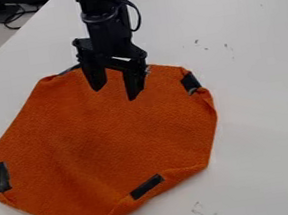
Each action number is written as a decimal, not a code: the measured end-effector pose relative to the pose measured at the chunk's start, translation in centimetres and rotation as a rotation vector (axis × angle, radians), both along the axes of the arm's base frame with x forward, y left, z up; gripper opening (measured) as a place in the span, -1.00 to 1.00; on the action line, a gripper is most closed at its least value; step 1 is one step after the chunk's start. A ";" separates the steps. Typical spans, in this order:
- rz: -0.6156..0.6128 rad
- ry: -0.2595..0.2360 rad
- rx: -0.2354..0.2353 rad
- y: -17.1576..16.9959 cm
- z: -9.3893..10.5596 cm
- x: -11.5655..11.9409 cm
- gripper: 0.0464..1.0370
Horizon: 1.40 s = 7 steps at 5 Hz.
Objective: Fold the cloth from top right to bottom left
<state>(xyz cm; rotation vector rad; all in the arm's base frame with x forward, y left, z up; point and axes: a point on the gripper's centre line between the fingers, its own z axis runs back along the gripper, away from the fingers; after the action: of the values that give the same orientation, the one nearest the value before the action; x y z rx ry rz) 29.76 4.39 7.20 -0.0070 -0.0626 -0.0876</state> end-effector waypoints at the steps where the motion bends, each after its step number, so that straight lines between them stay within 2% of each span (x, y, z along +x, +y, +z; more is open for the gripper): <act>1: 0.007 0.034 -0.004 0.0 -1.0 -0.1 0.92; 2: -0.021 0.049 -0.010 -1.9 -2.2 1.9 0.92; 3: -0.031 0.066 0.005 -3.5 -2.7 4.1 0.92; 4: -0.018 0.026 -0.004 -6.3 -3.3 6.6 0.92; 5: 0.038 0.009 -0.044 -8.5 -4.7 7.2 0.92; 6: 0.057 -0.015 -0.063 -8.9 -4.6 8.4 0.92; 7: 0.075 -0.058 -0.060 -8.8 -3.7 9.7 0.92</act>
<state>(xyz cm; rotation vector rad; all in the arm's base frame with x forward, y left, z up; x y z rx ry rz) 39.42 -4.45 3.50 -0.0620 -0.1232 -0.0109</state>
